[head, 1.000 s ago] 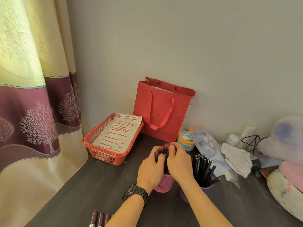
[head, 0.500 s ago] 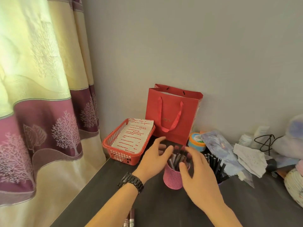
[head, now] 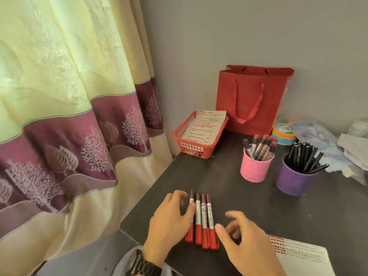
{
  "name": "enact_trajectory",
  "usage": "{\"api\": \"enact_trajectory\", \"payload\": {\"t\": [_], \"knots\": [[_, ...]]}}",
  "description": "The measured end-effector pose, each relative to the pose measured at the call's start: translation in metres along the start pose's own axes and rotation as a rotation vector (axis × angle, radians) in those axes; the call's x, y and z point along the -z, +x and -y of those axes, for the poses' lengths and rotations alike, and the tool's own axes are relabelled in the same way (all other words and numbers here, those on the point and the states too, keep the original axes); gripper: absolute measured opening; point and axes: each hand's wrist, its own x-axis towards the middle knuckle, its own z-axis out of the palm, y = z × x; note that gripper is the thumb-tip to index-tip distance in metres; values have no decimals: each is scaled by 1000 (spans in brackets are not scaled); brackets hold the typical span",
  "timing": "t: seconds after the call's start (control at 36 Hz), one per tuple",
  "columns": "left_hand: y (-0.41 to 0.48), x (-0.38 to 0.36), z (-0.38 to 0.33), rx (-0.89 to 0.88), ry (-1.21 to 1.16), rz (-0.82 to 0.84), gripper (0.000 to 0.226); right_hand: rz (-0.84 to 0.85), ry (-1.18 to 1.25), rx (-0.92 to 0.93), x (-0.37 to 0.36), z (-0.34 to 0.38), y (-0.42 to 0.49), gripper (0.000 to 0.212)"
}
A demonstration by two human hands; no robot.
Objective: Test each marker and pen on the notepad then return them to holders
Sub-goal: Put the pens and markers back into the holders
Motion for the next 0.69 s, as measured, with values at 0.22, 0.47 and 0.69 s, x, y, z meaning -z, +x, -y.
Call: {"api": "enact_trajectory", "payload": {"t": [0.22,0.47,0.69], "knots": [[-3,-11,-14,63,172,135,49,67,-189,-22,-21,12,9,45],[31,-4,-25,76,233,424,32,174,-193,-136,-16,24,30,45],[42,-4,-41,19,350,476,34,227,-297,-191,-12,27,45,45]]}}
